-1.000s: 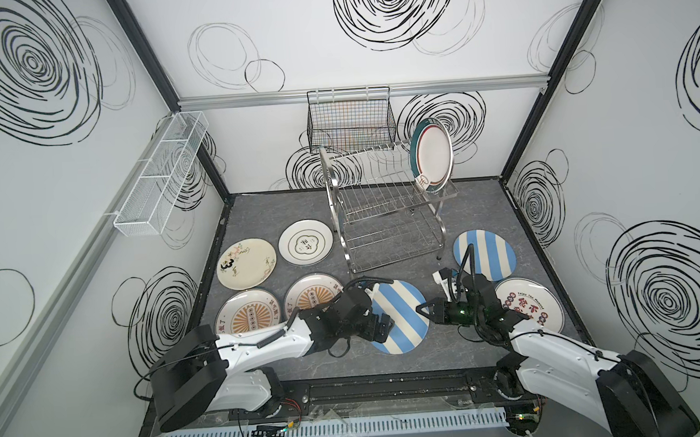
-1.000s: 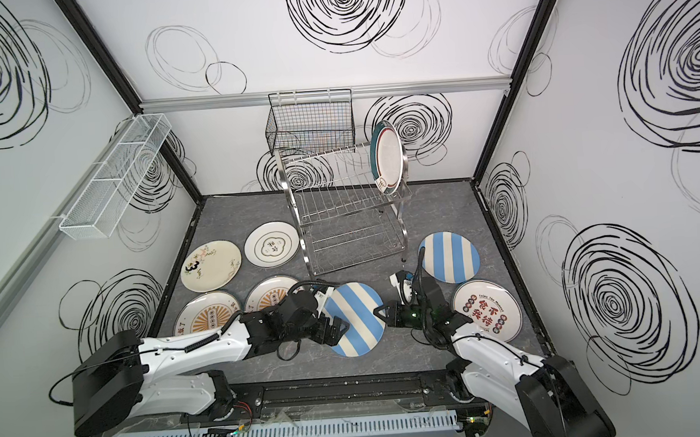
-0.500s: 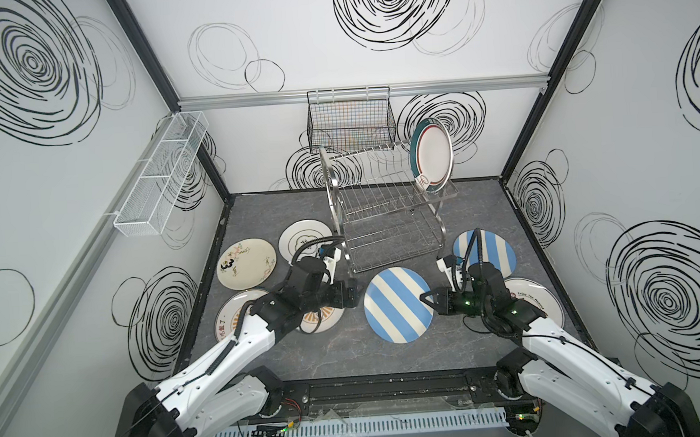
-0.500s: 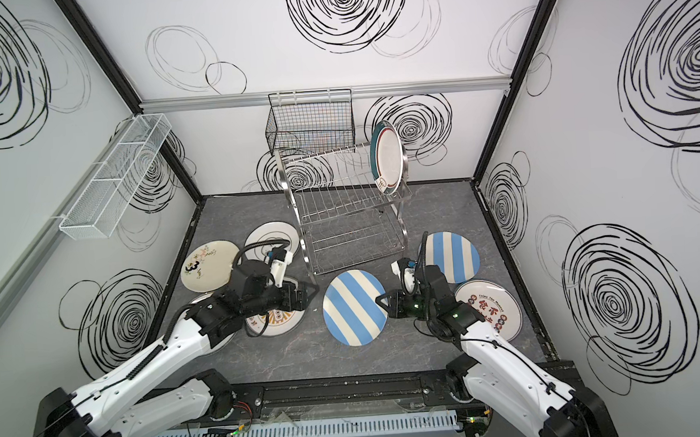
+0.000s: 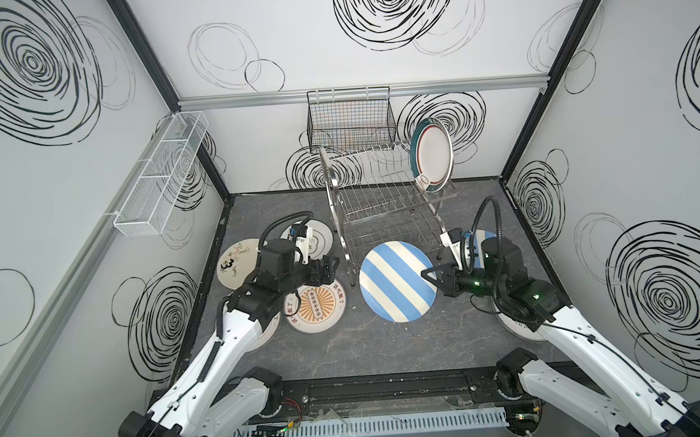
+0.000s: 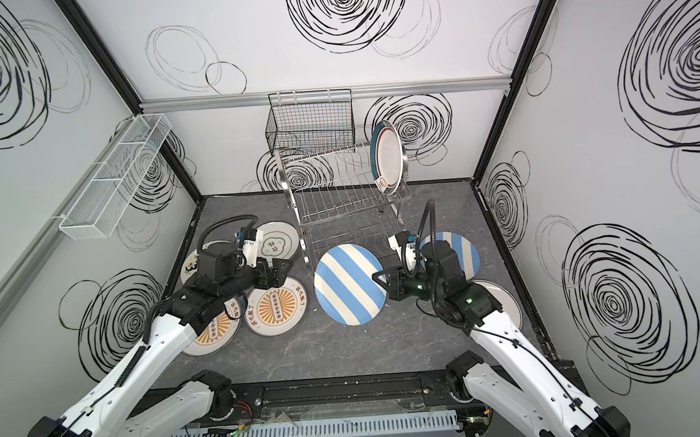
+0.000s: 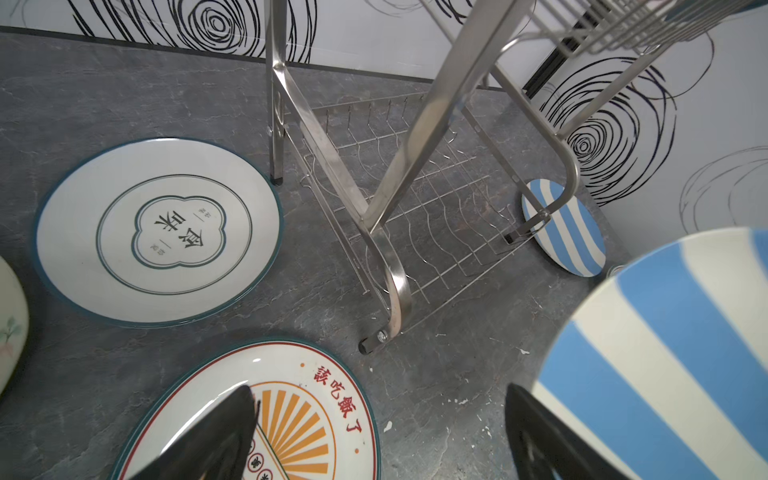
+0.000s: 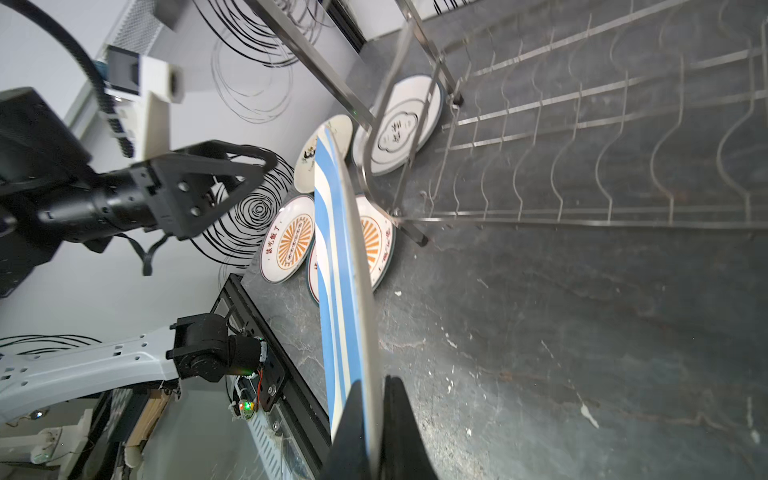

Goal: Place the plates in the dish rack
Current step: 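Lift the striped plate upright with the right gripper while the left arm withdraws, then carry the striped plate to the rack beside the green-rimmed plate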

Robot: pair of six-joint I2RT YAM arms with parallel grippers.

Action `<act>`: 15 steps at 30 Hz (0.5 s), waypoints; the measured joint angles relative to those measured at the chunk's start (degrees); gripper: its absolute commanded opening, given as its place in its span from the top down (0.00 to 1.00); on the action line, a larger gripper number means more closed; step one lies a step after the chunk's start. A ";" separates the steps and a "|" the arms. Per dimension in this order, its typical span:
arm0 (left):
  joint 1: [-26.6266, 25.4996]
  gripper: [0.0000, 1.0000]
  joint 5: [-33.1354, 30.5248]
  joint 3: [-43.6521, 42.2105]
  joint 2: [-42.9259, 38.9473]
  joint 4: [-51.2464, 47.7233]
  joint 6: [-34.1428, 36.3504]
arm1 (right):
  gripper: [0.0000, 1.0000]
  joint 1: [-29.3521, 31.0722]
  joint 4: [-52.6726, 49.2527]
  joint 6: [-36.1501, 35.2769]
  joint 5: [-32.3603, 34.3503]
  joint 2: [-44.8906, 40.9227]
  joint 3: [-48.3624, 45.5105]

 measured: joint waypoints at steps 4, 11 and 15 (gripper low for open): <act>0.00 0.04 -3.28 -0.11 0.87 0.83 1.27 | 1.00 0.00 -3.15 -3.04 2.01 3.21 10.97; 0.13 0.04 -4.42 -2.34 -0.13 4.39 1.46 | 1.00 0.04 -6.25 -6.10 12.35 8.33 28.72; 0.13 0.04 -2.78 -4.15 -1.66 5.49 1.14 | 1.00 0.92 -6.36 -7.17 22.14 13.84 39.06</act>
